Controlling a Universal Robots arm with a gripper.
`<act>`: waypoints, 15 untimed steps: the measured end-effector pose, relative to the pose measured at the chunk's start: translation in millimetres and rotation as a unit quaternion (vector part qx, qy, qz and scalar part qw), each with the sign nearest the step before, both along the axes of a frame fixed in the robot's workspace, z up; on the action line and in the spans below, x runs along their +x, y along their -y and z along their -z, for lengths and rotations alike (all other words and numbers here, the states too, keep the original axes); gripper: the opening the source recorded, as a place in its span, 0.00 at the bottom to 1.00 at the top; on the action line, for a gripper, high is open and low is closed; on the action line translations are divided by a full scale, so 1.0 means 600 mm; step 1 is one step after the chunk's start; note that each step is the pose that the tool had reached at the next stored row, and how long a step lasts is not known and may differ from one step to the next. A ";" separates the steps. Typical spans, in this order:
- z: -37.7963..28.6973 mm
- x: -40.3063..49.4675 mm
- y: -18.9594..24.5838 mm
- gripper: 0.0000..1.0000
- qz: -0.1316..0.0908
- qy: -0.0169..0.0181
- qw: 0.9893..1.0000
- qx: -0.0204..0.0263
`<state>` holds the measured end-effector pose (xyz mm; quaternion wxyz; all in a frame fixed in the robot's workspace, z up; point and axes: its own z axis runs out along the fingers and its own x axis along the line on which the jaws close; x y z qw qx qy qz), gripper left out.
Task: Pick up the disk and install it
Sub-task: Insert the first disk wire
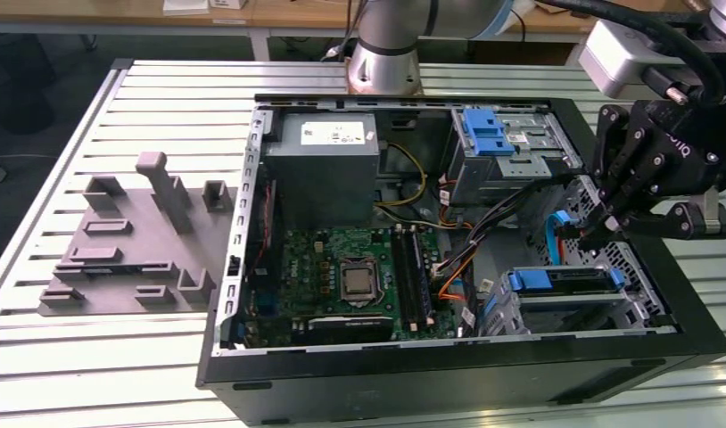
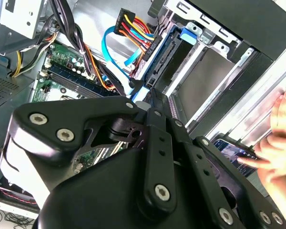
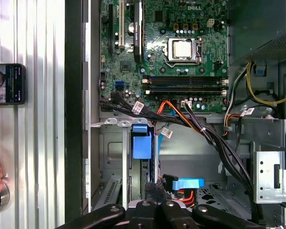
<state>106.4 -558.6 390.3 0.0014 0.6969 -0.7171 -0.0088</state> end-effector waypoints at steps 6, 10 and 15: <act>0.000 0.000 0.0000 0.11 0.000 0.000 1.000 0.000; 0.001 0.001 -0.0001 0.11 0.000 0.000 1.000 0.000; 0.007 0.013 -0.0060 0.11 0.000 0.000 1.000 0.000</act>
